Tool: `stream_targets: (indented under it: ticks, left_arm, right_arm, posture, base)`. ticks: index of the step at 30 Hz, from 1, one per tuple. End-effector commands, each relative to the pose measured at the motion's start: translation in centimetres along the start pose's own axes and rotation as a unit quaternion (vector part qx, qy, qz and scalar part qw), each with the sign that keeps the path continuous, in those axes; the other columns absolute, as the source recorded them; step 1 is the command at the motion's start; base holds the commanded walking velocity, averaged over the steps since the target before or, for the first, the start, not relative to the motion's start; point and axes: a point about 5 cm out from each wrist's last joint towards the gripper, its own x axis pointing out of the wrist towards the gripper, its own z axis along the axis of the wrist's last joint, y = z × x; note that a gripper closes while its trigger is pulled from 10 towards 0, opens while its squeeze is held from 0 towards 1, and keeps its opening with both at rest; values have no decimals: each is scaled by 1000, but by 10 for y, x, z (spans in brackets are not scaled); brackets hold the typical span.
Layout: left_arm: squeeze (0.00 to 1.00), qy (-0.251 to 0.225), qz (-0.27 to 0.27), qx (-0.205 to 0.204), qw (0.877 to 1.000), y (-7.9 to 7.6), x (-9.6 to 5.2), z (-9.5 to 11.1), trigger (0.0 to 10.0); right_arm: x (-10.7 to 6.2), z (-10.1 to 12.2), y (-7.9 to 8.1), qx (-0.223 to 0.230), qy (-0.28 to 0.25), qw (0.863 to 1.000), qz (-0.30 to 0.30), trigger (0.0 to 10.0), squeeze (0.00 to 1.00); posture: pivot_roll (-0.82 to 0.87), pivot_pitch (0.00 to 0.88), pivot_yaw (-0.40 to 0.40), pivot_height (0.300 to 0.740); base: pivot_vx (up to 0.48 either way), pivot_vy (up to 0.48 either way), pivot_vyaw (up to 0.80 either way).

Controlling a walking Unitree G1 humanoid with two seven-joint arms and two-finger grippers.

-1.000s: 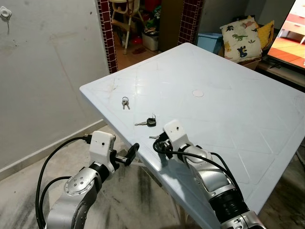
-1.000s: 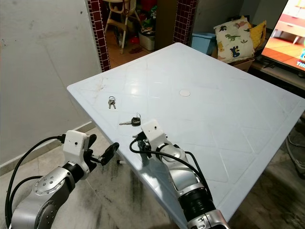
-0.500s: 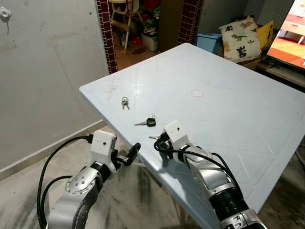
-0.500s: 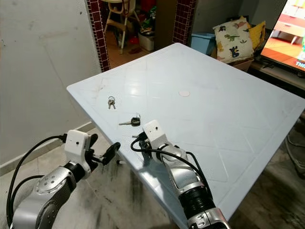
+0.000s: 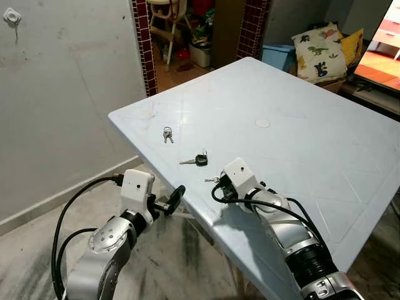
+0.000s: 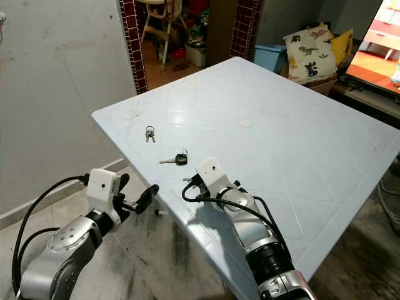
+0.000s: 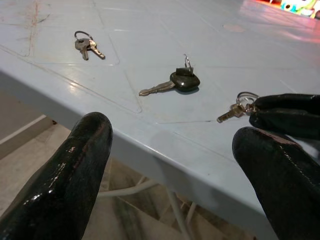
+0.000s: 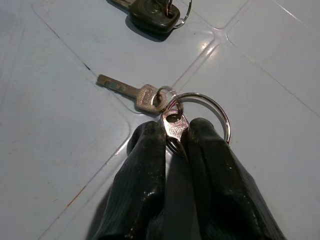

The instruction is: Hang keys on a hook

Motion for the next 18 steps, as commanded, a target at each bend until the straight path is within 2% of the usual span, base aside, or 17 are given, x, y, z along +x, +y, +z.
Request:
stream_targets:
  ticks: [1,4,10,15,18]
  left_arm:
    - [0,-10,7,1,1000,2,1,7,10000]
    - [0,3,3,13,1000,3,1,0,10000]
    - [0,-2,11,11,1000,5,0,1,10000]
    - [0,2,3,12,1000,0,-1,-2,10000]
    - [0,2,4,12,1000,2,-1,-1,10000]
  right_arm:
    - [-1,-8,-11,2,25,999,-24,0,0]
    - [0,-11,-10,7,30,999,-14,0,0]
    - [-2,-15,-16,5,31,999,-21,0,0]
    - [-4,-19,-27,1,32,999,-40,0,0]
    - [-6,-19,-32,1,28,998,-49,0,0]
  posture:
    - [80,0,-16,740]
    - [81,0,-18,740]
    - [81,0,-22,740]
    - [81,0,-20,740]
    - [76,0,-12,740]
  base:
    - [0,0,0]
    - [0,0,0]
    - [0,0,0]
    - [0,0,0]
    - [0,0,0]
